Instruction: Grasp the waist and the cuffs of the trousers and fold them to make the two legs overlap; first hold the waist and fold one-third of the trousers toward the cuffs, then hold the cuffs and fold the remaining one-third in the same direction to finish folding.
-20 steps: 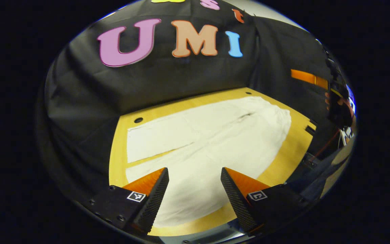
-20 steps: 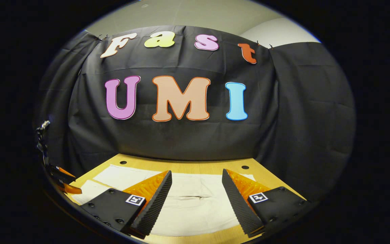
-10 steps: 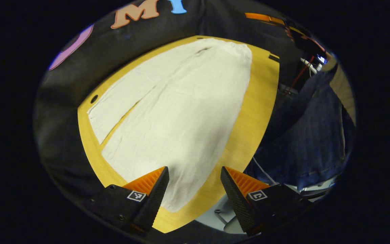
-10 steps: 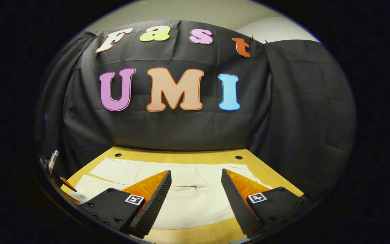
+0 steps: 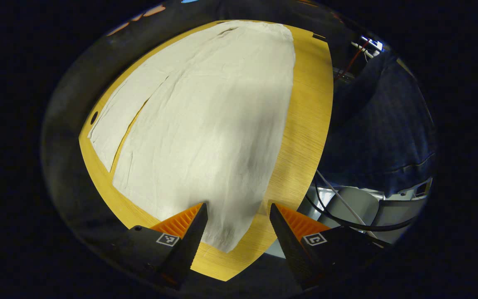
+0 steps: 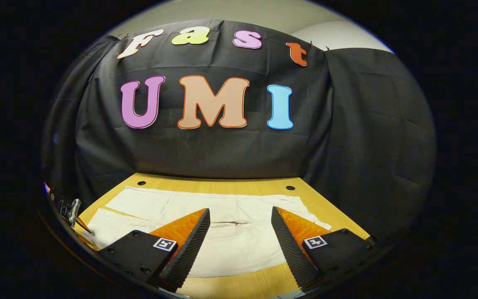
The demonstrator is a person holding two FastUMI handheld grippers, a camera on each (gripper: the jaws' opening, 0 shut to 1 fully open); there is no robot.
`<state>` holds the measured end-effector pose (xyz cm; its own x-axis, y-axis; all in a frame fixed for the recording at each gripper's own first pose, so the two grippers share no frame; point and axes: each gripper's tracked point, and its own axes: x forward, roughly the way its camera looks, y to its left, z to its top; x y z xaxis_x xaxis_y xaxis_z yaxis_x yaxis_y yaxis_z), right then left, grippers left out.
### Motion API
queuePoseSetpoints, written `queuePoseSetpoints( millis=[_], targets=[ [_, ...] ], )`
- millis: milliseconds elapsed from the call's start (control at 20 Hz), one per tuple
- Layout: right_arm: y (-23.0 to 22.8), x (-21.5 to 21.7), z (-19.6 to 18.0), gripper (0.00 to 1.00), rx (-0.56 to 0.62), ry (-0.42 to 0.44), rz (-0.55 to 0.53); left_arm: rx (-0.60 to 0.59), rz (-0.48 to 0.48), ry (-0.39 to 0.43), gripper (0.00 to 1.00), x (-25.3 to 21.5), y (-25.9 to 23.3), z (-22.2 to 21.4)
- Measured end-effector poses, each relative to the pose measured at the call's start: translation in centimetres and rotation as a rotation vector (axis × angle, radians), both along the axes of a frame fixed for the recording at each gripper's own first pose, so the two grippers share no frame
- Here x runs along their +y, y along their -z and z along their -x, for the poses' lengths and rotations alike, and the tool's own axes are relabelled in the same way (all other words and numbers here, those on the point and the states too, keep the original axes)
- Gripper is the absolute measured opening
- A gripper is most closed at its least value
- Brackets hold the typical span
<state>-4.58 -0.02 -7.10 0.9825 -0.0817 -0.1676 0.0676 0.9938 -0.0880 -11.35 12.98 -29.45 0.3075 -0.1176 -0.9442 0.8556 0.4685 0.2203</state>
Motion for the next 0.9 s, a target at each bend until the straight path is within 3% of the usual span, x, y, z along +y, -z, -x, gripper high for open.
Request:
queuePoseSetpoints(
  millis=[300,650,750,850,900],
  targets=[
    [0.2,-0.3,-1.1,0.97,0.012,-0.01,0.012,0.068,-0.039,0.072,0.88,-0.1,0.8,0.4],
    [1.3,-0.2,-1.9,0.97,0.051,-0.055,0.031,0.09,-0.057,0.091,0.81,0.0,0.9,0.2],
    [1.5,-0.2,-2.3,0.97,0.061,-0.079,0.033,0.088,-0.055,0.068,0.72,0.0,0.9,-0.2],
    [1.8,0.0,-2.8,0.97,0.074,-0.108,0.037,0.084,-0.064,0.048,0.57,0.1,0.7,-0.9],
    [1.8,0.2,-3.1,0.97,0.078,-0.122,0.04,0.077,-0.064,0.042,0.4,0.2,0.8,-1.3]
  ],
)
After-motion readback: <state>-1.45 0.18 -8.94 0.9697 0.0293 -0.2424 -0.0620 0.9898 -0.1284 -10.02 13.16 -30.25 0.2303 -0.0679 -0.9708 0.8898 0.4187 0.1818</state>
